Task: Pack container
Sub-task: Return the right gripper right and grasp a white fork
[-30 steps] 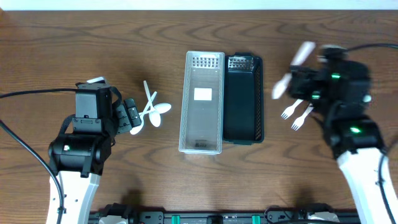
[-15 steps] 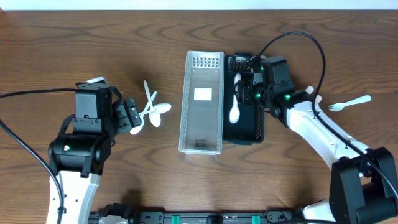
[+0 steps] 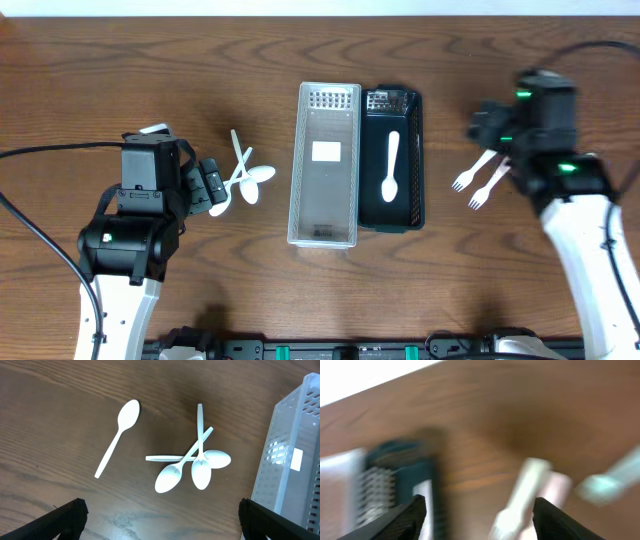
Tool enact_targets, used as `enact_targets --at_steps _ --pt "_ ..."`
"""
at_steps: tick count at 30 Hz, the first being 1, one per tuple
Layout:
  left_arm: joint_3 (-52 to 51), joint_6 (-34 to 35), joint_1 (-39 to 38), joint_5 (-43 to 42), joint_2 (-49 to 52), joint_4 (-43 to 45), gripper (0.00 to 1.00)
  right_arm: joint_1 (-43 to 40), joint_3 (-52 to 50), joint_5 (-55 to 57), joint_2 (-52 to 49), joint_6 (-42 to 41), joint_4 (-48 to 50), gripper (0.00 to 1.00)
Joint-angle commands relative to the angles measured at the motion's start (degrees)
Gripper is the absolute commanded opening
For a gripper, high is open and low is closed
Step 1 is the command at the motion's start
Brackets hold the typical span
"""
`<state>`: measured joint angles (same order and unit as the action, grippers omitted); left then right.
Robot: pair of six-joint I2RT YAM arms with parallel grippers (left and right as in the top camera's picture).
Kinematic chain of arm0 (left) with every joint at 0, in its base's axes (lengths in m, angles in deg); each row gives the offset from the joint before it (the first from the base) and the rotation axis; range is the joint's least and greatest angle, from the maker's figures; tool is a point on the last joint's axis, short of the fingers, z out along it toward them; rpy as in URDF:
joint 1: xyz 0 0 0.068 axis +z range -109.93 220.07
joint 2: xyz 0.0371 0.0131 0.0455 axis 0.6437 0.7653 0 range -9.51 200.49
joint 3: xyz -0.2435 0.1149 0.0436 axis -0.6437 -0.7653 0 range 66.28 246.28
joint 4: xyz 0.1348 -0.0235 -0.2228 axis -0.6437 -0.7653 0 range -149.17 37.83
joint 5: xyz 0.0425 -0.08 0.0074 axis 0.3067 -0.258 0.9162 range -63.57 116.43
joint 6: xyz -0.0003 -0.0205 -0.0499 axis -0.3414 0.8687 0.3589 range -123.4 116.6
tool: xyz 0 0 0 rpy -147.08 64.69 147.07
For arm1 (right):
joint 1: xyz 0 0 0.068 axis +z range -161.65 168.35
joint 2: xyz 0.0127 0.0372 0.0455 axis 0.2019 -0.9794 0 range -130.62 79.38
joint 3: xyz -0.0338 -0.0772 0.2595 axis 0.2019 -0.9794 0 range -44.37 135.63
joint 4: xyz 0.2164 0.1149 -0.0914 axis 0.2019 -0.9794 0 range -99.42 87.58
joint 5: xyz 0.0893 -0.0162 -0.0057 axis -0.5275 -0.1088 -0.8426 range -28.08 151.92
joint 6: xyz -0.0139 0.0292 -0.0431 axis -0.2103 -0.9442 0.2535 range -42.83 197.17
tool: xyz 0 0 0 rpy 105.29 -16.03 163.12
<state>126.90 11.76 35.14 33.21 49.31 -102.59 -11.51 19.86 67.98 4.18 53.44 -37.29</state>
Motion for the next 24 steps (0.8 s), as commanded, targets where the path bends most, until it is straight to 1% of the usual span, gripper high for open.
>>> enact_targets --at_steps 1,3,7,10,13,19,22,24 --pt "1.0 -0.5 0.3 0.3 0.3 -0.1 0.98 -8.9 -0.3 7.5 -3.1 -11.7 -4.9 0.69" --pt "1.0 -0.5 0.3 0.3 0.3 -0.1 0.98 -14.3 -0.3 5.8 -5.5 -17.9 -7.6 0.69" --pt "1.0 -0.5 0.3 0.3 0.3 -0.1 0.98 -22.6 -0.3 -2.8 -12.6 -19.7 -5.4 0.66" --pt "1.0 -0.5 0.3 0.3 0.3 -0.1 0.98 -26.4 0.1 -9.4 -17.6 -20.6 -1.5 0.67" --pt "1.0 -0.5 0.3 0.3 0.3 -0.1 0.98 -28.3 2.5 -12.8 -22.6 -21.5 -1.1 0.67" --pt "1.0 -0.5 0.3 0.3 0.3 -0.1 0.98 -28.6 11.1 -13.0 -32.1 -21.4 -5.0 0.68" --pt "1.0 -0.5 0.3 0.3 0.3 -0.1 0.98 -28.6 14.4 -13.0 -34.8 -21.0 -5.3 0.68" --pt "1.0 -0.5 0.3 0.3 0.3 -0.1 0.98 -28.6 16.2 -13.1 -35.8 -20.2 -5.2 0.66"
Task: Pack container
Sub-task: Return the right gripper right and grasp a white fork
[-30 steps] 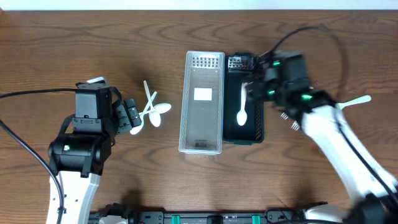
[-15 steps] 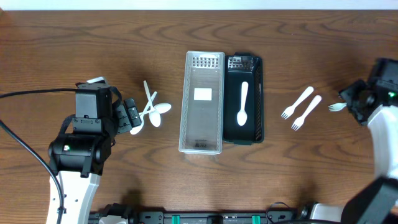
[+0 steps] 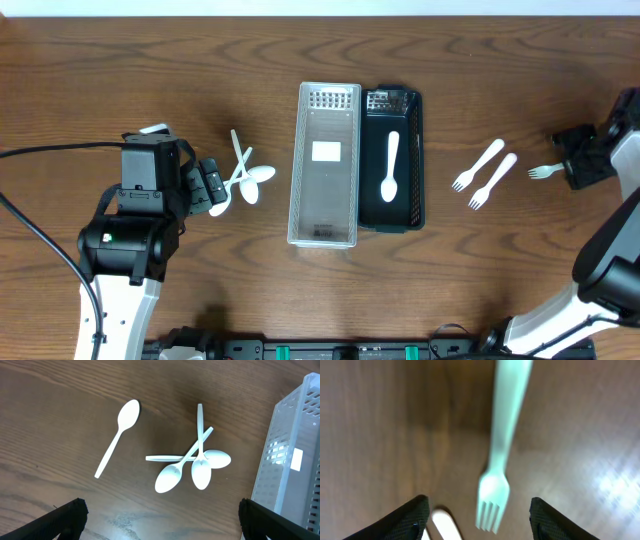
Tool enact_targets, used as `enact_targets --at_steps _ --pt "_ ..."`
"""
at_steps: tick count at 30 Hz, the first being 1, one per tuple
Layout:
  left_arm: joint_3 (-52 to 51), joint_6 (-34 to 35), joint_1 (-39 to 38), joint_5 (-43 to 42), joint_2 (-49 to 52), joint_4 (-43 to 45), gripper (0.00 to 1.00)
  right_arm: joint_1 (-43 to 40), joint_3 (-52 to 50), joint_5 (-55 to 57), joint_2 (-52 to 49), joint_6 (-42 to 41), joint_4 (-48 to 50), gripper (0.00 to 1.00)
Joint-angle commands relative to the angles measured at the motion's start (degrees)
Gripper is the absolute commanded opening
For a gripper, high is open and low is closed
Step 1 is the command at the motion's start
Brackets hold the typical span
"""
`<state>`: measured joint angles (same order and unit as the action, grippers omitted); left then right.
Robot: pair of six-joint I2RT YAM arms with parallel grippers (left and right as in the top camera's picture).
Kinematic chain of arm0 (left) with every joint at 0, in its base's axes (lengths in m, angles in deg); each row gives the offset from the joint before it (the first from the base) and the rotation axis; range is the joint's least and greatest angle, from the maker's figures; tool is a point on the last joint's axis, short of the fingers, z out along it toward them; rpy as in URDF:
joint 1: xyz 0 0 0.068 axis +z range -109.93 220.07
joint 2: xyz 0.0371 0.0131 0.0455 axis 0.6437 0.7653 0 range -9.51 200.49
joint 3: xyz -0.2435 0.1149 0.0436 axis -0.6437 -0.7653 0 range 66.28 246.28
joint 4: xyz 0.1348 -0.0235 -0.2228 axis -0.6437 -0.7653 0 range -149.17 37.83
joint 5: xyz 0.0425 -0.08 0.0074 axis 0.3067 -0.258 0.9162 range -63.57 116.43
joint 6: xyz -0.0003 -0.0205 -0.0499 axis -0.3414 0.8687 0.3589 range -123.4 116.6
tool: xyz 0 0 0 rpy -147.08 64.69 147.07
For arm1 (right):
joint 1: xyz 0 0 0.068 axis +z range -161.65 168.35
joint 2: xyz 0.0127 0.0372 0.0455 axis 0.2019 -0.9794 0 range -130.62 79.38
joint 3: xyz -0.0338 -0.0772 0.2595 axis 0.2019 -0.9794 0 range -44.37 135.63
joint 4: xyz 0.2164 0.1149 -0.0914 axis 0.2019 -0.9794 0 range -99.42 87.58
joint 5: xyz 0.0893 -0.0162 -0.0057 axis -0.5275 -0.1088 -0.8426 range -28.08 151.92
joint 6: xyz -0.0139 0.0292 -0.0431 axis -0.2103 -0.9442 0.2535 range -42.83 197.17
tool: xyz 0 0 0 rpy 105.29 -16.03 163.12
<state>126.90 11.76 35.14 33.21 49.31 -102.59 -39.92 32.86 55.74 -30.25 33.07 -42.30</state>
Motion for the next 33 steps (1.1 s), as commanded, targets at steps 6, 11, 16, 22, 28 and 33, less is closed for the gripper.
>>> enact_targets --at_steps 6,11,16,22,28,33 --pt "1.0 -0.5 0.3 0.3 0.3 -0.1 0.98 -0.2 6.7 1.2 -3.6 5.9 -1.0 0.62" --pt "1.0 -0.5 0.3 0.3 0.3 -0.1 0.98 -0.3 6.8 5.7 -5.8 6.5 -2.7 0.63" --pt "1.0 -0.5 0.3 0.3 0.3 -0.1 0.98 -0.4 6.8 7.9 -7.6 6.5 -3.6 0.64" --pt "1.0 -0.5 0.3 0.3 0.3 -0.1 0.98 -0.4 6.8 11.6 -7.8 6.5 -4.8 0.62" --pt "1.0 -0.5 0.3 0.3 0.3 -0.1 0.98 -0.4 6.8 14.6 -8.9 8.0 -5.7 0.61" --pt "1.0 -0.5 0.3 0.3 0.3 -0.1 0.98 -0.2 6.8 14.6 -10.3 8.0 -5.2 0.61"
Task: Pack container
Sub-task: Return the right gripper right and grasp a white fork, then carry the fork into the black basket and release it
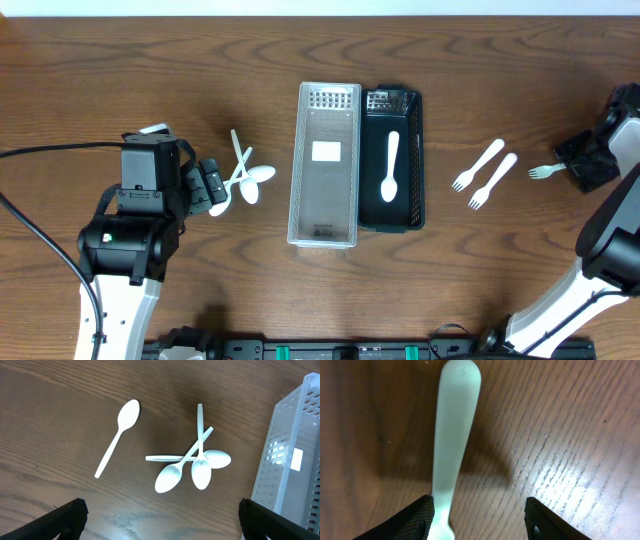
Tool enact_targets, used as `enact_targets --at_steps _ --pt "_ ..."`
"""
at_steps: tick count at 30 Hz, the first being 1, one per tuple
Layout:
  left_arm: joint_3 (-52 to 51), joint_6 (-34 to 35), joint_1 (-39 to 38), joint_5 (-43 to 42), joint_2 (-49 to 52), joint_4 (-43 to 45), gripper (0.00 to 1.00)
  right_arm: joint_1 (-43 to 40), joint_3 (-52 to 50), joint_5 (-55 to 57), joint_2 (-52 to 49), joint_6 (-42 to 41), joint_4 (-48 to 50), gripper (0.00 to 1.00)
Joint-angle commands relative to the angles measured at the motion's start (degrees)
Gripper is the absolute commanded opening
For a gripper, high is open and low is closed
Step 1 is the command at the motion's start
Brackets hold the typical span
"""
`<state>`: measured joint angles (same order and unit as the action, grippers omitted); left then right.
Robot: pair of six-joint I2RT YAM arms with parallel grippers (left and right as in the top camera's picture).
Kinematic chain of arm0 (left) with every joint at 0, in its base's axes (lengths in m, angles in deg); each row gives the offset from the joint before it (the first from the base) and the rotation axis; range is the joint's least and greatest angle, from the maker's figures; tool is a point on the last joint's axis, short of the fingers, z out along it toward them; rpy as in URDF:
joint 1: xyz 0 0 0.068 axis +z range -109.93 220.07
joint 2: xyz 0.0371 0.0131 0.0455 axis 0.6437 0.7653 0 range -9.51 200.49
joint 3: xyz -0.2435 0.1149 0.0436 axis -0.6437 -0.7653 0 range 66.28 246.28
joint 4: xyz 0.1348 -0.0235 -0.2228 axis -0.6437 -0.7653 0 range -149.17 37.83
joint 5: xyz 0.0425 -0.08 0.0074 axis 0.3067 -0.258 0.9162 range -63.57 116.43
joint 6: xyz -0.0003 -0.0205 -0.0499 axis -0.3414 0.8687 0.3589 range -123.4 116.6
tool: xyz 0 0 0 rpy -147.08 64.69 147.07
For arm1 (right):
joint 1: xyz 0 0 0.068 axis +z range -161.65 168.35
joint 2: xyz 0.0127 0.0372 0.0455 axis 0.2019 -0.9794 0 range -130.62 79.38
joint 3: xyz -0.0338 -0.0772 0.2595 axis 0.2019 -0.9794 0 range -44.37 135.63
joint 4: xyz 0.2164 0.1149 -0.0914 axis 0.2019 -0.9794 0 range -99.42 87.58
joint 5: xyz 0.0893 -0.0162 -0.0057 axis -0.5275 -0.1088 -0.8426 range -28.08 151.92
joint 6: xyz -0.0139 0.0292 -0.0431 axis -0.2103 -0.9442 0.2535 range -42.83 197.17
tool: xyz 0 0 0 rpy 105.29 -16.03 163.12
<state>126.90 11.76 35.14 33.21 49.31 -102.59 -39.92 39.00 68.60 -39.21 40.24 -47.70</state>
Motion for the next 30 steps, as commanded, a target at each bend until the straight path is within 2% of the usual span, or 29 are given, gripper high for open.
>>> enact_targets --at_steps 1,8,16,22,28,30 --pt "1.0 -0.5 0.3 0.3 0.3 -0.1 0.98 -0.2 0.6 1.7 -1.6 0.8 0.5 0.61" --pt "1.0 -0.5 0.3 0.3 0.3 -0.1 0.98 0.0 0.6 1.6 -3.3 0.8 1.1 0.61" --pt "1.0 -0.5 0.3 0.3 0.3 -0.1 0.98 0.1 0.6 2.1 -3.6 0.9 0.9 0.51" --pt "1.0 -0.5 0.3 0.3 0.3 -0.1 0.98 0.2 0.6 2.1 -3.6 1.0 -0.8 0.26" --pt "1.0 -0.5 0.3 0.3 0.3 -0.1 0.98 0.9 1.0 2.1 -3.6 1.0 -6.8 0.14" --pt "1.0 -0.5 0.3 0.3 0.3 -0.1 0.98 2.2 1.5 1.9 -3.0 1.0 -9.4 0.01"
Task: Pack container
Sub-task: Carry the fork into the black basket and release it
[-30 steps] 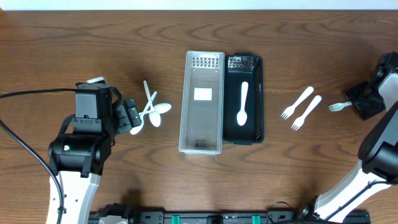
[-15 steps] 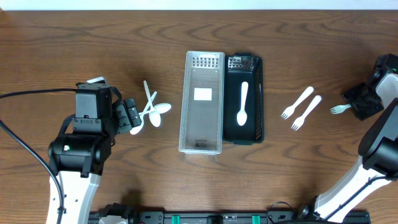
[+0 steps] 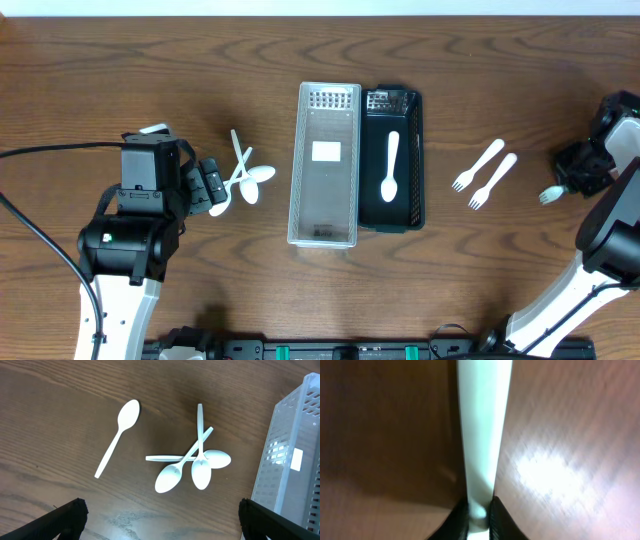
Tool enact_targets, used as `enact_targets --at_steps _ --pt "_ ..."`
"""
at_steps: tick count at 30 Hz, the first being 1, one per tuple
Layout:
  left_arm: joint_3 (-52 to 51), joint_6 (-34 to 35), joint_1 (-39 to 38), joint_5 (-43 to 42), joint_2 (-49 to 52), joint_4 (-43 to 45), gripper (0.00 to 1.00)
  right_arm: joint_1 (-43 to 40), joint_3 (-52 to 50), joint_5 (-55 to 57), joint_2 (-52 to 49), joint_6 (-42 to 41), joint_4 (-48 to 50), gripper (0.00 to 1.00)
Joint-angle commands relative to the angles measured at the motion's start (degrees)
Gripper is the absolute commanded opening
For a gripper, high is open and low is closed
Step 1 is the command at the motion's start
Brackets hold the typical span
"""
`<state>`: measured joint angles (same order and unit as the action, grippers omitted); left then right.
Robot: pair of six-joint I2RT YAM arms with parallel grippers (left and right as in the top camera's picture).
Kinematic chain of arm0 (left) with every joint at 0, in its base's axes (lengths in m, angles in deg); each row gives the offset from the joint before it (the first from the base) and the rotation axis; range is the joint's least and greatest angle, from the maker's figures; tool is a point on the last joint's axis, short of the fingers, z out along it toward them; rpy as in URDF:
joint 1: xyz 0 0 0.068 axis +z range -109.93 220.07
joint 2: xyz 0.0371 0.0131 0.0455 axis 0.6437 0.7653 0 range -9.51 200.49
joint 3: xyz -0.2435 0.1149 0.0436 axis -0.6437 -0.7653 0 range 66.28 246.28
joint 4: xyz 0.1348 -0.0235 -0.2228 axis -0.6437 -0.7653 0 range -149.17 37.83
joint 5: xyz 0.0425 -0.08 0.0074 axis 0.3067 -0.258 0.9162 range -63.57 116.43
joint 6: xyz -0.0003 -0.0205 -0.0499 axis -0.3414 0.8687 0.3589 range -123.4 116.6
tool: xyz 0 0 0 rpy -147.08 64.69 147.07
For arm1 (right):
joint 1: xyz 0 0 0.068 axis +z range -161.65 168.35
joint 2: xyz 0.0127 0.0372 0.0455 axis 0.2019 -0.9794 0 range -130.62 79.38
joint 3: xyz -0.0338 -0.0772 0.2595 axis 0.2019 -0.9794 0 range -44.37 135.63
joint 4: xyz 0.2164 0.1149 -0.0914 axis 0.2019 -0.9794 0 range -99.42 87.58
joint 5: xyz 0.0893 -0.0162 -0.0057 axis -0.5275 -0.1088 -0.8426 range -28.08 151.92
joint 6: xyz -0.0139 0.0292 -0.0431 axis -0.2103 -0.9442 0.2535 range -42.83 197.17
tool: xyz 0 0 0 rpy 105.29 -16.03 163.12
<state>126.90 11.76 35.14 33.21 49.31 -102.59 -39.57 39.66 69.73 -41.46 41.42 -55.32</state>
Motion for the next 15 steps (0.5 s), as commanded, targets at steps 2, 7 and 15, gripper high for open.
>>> enact_targets --at_steps 2,7,15 --pt "1.0 -0.5 0.3 0.3 0.3 -0.1 0.98 3.6 0.8 0.8 0.9 -0.2 -3.5 0.01" --pt "1.0 -0.5 0.3 0.3 0.3 -0.1 0.98 12.4 0.8 1.0 10.0 -0.2 -5.2 0.01" --pt "1.0 -0.5 0.3 0.3 0.3 -0.1 0.98 36.0 0.8 -0.5 27.7 1.7 2.9 0.01"
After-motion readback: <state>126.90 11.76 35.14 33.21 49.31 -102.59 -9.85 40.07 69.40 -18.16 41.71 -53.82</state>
